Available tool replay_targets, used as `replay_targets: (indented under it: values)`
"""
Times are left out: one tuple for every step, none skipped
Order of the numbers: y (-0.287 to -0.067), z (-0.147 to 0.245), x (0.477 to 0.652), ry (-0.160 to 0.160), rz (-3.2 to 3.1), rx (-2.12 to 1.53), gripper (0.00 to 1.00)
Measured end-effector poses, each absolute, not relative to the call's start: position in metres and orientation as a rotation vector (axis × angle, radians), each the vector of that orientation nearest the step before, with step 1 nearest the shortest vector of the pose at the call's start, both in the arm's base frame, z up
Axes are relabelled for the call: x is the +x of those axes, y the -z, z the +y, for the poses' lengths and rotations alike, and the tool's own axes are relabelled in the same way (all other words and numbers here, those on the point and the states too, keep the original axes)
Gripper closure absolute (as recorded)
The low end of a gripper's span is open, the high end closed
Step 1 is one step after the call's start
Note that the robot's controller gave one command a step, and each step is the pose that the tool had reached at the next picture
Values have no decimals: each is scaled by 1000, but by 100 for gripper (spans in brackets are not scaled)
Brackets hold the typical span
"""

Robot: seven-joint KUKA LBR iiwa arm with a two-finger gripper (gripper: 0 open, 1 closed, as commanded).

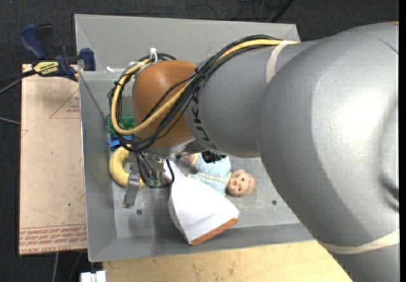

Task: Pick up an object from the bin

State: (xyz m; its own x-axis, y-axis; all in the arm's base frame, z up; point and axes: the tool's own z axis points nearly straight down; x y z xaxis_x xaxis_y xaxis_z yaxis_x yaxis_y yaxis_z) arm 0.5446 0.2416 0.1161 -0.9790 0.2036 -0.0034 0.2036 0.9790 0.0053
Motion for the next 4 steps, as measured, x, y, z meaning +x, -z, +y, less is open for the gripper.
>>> replay_targets:
  values:
    - [-79, 242, 539, -3, 3099, 532, 0]
    - [-70, 252, 535, -9, 3102, 465, 100]
    - [-70, 252, 535, -9, 3103, 465, 100]
    - [-74, 252, 534, -4, 3107, 466, 100]
